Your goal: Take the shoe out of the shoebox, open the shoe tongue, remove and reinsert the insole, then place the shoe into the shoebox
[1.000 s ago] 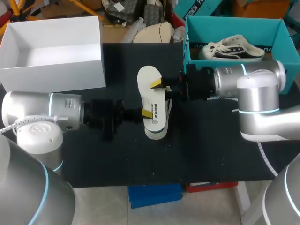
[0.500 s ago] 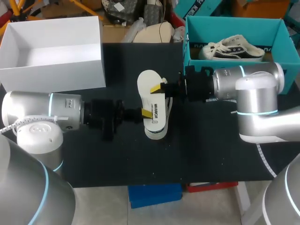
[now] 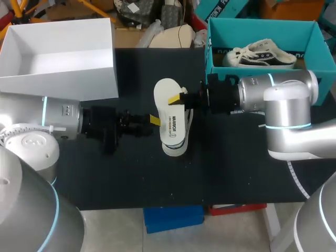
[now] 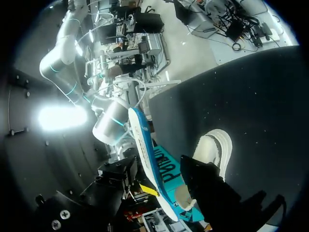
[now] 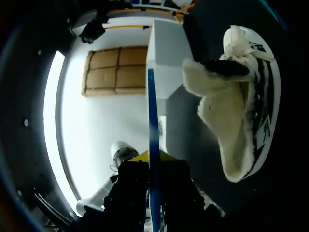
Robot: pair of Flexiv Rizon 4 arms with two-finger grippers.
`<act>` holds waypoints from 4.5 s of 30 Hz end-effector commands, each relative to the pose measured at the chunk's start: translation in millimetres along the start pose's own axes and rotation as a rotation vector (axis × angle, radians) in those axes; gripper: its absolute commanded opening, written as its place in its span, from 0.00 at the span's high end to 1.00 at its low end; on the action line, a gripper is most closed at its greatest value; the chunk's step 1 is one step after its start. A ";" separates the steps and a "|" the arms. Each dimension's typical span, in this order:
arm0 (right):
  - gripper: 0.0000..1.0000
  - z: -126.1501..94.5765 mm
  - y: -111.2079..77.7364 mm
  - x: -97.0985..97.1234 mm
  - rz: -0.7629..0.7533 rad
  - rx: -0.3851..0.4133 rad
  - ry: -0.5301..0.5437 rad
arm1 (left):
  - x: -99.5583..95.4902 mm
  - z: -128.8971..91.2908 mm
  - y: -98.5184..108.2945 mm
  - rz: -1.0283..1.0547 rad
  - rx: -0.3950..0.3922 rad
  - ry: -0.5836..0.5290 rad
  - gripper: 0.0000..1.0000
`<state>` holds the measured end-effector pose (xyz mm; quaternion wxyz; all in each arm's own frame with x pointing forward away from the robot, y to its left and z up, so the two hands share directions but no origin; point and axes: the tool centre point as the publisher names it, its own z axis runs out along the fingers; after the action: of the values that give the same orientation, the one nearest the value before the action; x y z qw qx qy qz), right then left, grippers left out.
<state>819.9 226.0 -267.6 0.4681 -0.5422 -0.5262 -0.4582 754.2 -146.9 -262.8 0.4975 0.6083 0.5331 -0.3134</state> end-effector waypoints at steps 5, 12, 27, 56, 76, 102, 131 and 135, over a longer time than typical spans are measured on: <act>1.00 1.6 -0.3 -0.3 0.001 -0.002 -0.002 | -22.2 -36.1 3.9 0.020 0.022 0.245 0.00; 1.00 1.6 -0.3 -0.3 0.001 -0.002 -0.002 | -55.5 -29.0 16.2 0.048 0.033 0.406 0.00; 1.00 1.6 -0.3 -0.3 0.001 -0.002 -0.002 | -103.8 -35.7 8.6 -0.017 0.016 0.514 0.00; 1.00 1.6 -0.3 -0.3 0.001 -0.002 -0.002 | -102.6 4.6 8.4 -0.138 0.010 1.218 0.00; 1.00 1.6 -0.3 -0.3 0.001 -0.002 -0.002 | -82.5 -4.8 -1.0 -0.162 0.103 1.165 0.00; 1.00 1.6 -0.3 -0.3 0.001 -0.002 -0.002 | -75.6 17.8 27.5 -0.107 0.157 1.137 0.00; 1.00 1.6 -0.3 -0.3 0.001 -0.002 -0.002 | -29.3 44.7 160.3 -0.112 0.169 1.112 0.00; 1.00 1.6 -0.3 -0.3 0.001 -0.002 -0.002 | -22.4 48.7 175.7 -0.110 0.170 1.102 0.00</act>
<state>819.9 226.2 -267.6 0.4680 -0.5423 -0.5262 -0.4583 909.5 -185.2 -203.9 0.0830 0.6893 0.7197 -0.0084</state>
